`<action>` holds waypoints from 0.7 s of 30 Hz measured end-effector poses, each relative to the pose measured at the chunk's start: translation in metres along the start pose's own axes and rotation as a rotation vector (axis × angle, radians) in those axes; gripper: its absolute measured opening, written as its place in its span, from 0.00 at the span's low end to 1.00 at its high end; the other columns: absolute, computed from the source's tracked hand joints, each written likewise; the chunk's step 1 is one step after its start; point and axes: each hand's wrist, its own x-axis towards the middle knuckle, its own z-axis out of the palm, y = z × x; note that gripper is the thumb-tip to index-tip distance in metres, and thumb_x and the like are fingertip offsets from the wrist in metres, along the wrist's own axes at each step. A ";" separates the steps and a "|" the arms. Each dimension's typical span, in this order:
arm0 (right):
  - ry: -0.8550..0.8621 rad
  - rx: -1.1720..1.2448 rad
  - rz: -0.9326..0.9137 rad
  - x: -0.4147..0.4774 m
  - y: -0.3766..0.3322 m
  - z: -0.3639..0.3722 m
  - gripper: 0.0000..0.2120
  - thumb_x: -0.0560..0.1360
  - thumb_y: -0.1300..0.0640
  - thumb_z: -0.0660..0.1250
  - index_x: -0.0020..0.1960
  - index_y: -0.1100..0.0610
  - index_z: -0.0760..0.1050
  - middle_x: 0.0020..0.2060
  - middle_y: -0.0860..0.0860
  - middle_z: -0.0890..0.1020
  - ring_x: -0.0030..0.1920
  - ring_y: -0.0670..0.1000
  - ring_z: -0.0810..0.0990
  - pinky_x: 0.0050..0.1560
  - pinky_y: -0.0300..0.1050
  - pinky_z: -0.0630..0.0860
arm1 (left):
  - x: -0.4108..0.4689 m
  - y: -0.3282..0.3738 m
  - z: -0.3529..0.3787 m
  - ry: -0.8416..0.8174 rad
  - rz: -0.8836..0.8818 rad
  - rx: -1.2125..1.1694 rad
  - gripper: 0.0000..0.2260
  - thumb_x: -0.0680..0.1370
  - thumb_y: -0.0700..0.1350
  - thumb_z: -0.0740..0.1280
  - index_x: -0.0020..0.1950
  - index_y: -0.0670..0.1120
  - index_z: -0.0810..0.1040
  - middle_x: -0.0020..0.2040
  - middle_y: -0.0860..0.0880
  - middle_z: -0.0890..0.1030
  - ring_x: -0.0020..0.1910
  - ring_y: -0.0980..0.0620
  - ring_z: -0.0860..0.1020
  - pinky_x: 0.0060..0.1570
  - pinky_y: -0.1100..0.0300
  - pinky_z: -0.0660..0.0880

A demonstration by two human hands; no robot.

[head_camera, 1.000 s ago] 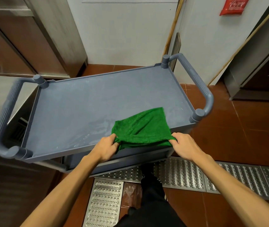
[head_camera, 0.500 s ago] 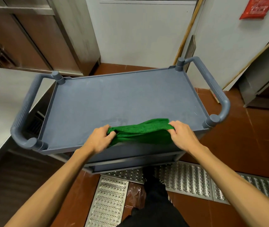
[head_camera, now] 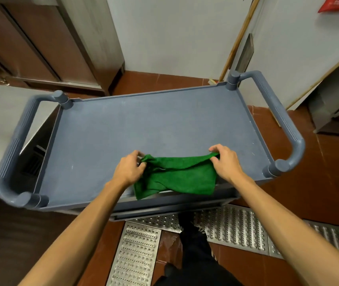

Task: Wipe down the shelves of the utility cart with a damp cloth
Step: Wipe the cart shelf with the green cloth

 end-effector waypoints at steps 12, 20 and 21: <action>-0.443 -0.379 -0.422 -0.030 0.049 0.024 0.25 0.73 0.46 0.72 0.67 0.47 0.71 0.60 0.44 0.72 0.61 0.47 0.69 0.65 0.46 0.68 | -0.009 -0.026 0.038 -0.321 0.501 0.481 0.40 0.65 0.72 0.71 0.67 0.47 0.74 0.55 0.47 0.74 0.52 0.48 0.71 0.50 0.53 0.74; -0.398 -0.150 -0.289 0.009 0.042 -0.011 0.14 0.80 0.54 0.63 0.64 0.53 0.78 0.58 0.51 0.80 0.59 0.52 0.77 0.61 0.48 0.72 | 0.041 0.003 0.010 -0.458 0.342 0.276 0.23 0.71 0.50 0.78 0.64 0.45 0.81 0.58 0.45 0.82 0.58 0.46 0.79 0.53 0.63 0.69; -0.352 -0.122 -0.280 0.015 0.041 -0.018 0.14 0.80 0.54 0.64 0.64 0.55 0.78 0.57 0.52 0.81 0.58 0.53 0.78 0.61 0.47 0.72 | 0.048 0.010 0.004 -0.422 0.351 0.259 0.21 0.73 0.48 0.77 0.64 0.45 0.81 0.58 0.46 0.82 0.58 0.46 0.79 0.54 0.64 0.69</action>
